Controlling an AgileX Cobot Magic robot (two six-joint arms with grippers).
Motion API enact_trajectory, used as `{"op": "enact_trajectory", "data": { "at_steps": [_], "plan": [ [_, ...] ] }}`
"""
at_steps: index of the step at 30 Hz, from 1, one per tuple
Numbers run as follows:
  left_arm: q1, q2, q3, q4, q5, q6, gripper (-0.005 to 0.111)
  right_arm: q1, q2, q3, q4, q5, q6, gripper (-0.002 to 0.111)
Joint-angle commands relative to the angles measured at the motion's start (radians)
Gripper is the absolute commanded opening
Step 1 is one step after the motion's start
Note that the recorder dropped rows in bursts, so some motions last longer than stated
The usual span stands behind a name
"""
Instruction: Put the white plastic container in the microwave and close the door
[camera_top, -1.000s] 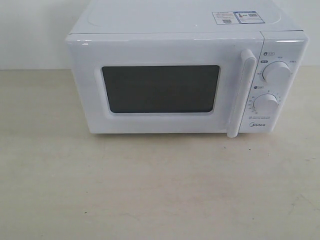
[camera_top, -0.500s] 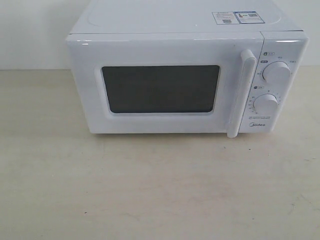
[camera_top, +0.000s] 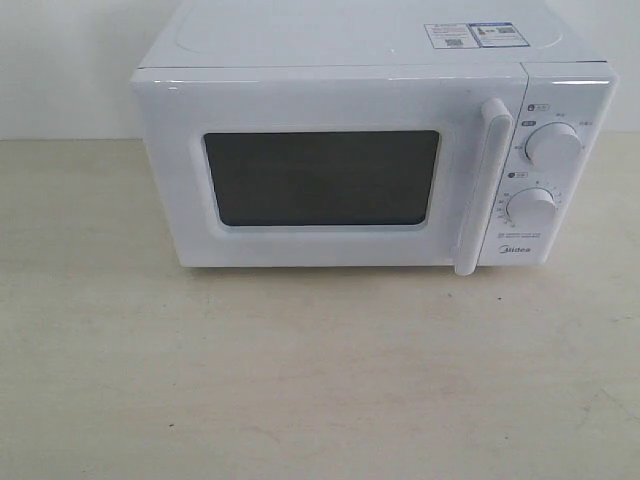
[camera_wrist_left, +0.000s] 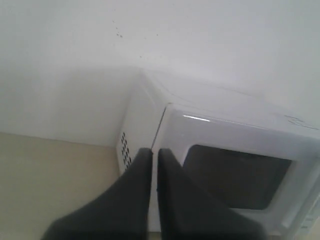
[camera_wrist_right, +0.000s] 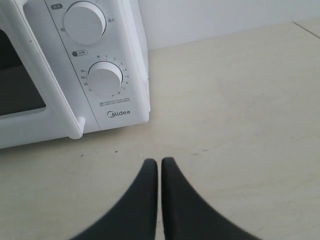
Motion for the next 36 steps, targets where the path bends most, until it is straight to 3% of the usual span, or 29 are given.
{"op": "enact_trajectory", "data": {
  "at_steps": [1, 5, 8, 12, 17, 23, 36],
  "plan": [
    [-0.007, 0.0, 0.111, -0.051, -0.156, -0.048, 0.004, 0.001, -0.006, 0.0, 0.0, -0.006, 0.0, 0.0],
    [-0.007, -0.005, 0.186, -0.097, -0.27, -0.048, 0.004, 0.001, -0.006, 0.0, 0.0, -0.006, 0.0, 0.0],
    [-0.007, -0.005, 0.186, -0.112, -0.24, -0.046, 0.004, 0.001, -0.006, 0.0, 0.0, -0.006, 0.0, 0.0],
    [-0.007, -0.005, 0.186, -0.171, -0.227, 0.087, 0.004, 0.001, -0.006, 0.0, 0.0, -0.006, 0.0, 0.0],
    [-0.007, -0.005, 0.186, -0.166, -0.089, 0.226, 0.004, 0.001, -0.006, 0.0, 0.0, -0.006, 0.0, 0.0],
    [-0.003, -0.008, 0.186, -0.126, 0.142, 0.273, 0.004, 0.001, -0.006, 0.0, 0.0, -0.006, 0.0, 0.0],
    [0.196, -0.081, 0.186, -0.126, 0.146, 0.269, 0.004, 0.001, -0.006, 0.0, 0.0, -0.006, 0.001, 0.0]
  ]
}}
